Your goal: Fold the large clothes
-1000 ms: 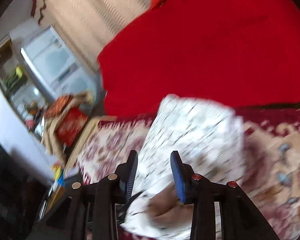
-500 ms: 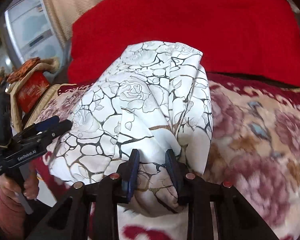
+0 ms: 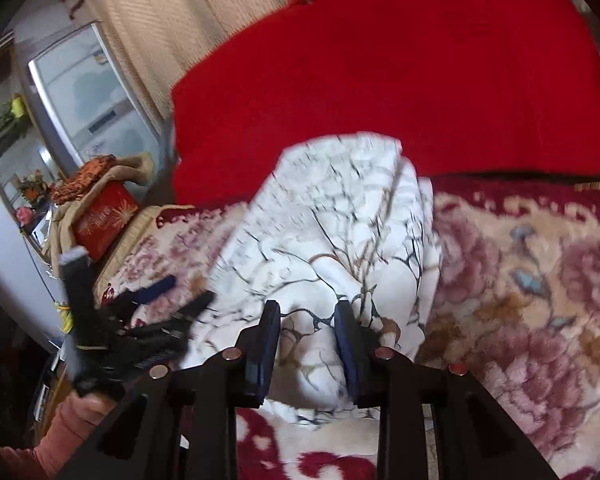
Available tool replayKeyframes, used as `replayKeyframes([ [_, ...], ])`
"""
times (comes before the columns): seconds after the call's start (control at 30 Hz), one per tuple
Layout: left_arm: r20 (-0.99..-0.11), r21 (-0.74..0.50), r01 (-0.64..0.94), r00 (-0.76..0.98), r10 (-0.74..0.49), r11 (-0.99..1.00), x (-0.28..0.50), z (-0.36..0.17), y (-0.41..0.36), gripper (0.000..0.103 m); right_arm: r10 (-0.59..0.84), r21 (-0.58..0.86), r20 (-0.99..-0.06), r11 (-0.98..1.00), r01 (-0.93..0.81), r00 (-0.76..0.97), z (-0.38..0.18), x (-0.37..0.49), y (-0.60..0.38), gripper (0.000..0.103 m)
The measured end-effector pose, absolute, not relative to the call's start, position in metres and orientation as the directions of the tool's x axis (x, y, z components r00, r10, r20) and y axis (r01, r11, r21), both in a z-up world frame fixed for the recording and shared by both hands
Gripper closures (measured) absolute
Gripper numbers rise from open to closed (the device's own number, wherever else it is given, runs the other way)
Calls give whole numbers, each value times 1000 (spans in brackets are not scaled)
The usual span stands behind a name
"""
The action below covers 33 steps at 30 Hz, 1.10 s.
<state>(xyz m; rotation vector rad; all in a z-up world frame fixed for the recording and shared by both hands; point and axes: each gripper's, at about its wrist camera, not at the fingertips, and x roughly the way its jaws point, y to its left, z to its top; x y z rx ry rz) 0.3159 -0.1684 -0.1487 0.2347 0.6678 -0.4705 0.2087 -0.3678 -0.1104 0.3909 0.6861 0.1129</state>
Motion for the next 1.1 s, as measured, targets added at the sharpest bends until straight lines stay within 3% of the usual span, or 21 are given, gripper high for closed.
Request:
replayKeyframes([
  [0.2,-645,60,488,685,-339,871,315,-149,-168,23,221,333,-612,943,-7,759,-98,215,-348,70],
  [0.33,-646,44,505,673,-361,862,314,-149,-169,22,172,293,-726,953,73,666,-138,218,-358,71],
  [0.47,-636,63,493,690,-346,868,312,-150,-172,21,205,351,-690,934,73,694,-156,209,-370,71],
  [0.9,-642,29,416,705,-302,909,324,-166,-183,20,113,270,-721,954,127,684,-166,255,-372,74],
  [1.1,-654,-8,440,677,-338,898,324,-154,-170,21,171,327,-726,938,116,666,-149,242,-375,71],
])
